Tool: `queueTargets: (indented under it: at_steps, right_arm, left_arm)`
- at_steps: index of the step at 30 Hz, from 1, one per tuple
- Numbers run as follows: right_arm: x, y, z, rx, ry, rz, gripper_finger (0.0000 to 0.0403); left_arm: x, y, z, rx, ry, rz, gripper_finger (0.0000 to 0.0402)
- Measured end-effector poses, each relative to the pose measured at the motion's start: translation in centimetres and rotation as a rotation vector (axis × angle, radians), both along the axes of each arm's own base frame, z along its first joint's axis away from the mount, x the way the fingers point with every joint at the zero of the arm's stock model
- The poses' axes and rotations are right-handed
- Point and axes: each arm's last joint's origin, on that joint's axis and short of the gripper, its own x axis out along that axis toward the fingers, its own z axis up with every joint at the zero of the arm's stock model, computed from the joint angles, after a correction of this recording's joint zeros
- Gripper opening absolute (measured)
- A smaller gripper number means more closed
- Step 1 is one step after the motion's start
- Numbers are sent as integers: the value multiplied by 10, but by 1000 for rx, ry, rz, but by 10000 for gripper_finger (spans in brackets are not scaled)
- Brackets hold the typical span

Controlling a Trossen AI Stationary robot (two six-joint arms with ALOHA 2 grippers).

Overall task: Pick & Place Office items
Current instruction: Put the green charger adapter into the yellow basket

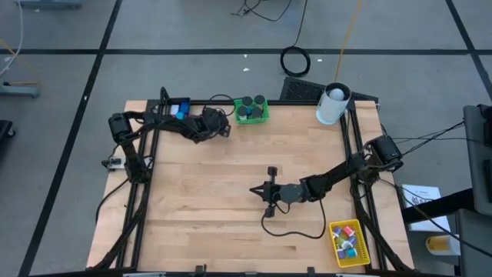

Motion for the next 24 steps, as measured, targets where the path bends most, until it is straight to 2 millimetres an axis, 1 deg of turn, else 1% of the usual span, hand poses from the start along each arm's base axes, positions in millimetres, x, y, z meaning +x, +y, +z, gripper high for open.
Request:
queueTargets:
  at_steps: [7,10,17,24]
  right_arm:
    - [0,2,0,0,0,4,2]
    - [0,2,0,0,0,4,2]
    - [0,2,0,0,0,4,2]
    - [0,2,0,0,0,4,2]
  left_arm:
    - [-1,-3,-2,-37,13,-20,221]
    - [-1,-4,-2,-62,5,-31,202]
    - [-1,-4,-2,-62,10,-38,202]
    - [0,-4,-6,-83,23,-63,187]
